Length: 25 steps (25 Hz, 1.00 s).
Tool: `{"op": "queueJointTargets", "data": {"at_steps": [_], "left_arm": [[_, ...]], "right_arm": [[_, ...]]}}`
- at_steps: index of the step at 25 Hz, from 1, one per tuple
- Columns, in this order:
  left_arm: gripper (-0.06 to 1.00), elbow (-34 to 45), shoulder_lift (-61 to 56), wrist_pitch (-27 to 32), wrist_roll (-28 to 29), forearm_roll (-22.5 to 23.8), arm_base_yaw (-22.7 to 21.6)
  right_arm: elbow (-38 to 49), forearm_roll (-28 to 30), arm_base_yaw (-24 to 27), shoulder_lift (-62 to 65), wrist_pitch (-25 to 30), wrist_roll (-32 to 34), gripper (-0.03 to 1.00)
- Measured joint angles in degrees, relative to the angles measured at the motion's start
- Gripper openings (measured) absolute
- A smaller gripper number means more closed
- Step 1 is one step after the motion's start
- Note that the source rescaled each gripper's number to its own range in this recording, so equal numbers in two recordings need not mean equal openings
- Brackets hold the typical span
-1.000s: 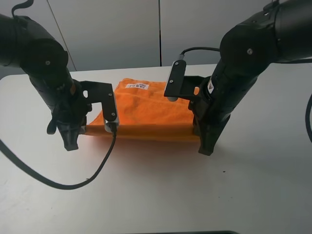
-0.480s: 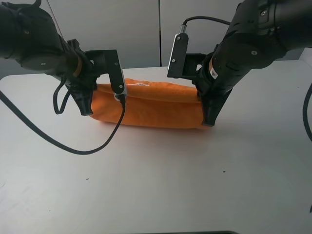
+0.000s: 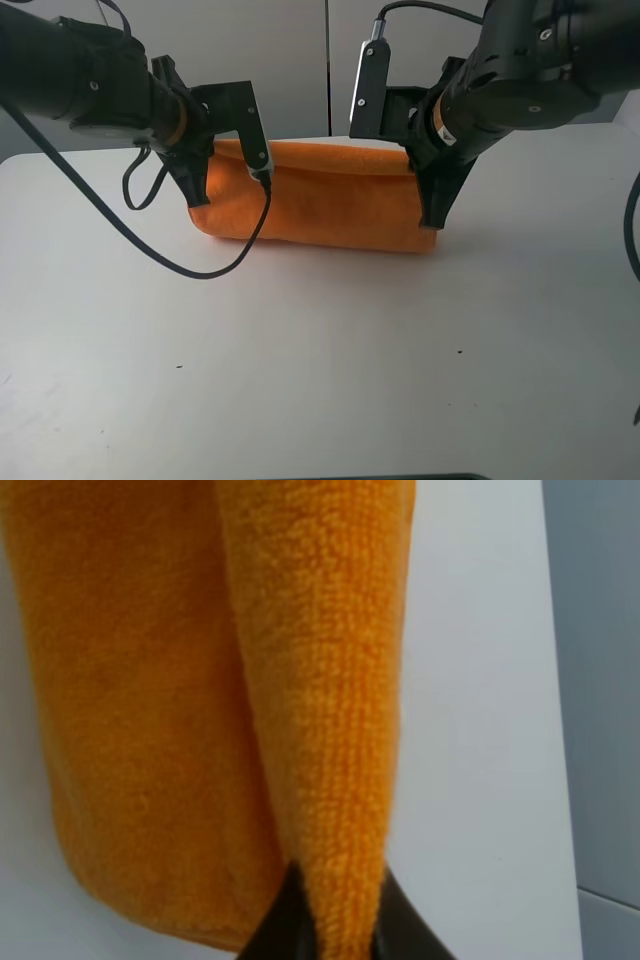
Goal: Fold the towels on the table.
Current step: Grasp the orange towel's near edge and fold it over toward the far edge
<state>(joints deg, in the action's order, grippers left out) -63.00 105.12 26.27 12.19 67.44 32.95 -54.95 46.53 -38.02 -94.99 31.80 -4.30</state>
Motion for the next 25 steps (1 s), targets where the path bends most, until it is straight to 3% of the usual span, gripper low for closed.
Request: {"op": "queueJointTargets", "data": {"at_steps": [6,18,25], "left_arm": [[0.00,-2.5,3.1,-3.2,0.7,1.7,0.0],[0.00,-9.7,11.4,-3.3,1.2,2.3,-0.2],[0.00,-10.0,15.5,-3.9,8.5,8.3,-0.2]], "right_arm": [[-0.1,1.1,4.2,-2.9,-1.8,0.3,0.00],[-0.1,2.5,8.4,-8.6,-8.8,0.8,0.00],[-0.4,3.9,9.4,-12.6,-11.1,1.4,0.00]]}}
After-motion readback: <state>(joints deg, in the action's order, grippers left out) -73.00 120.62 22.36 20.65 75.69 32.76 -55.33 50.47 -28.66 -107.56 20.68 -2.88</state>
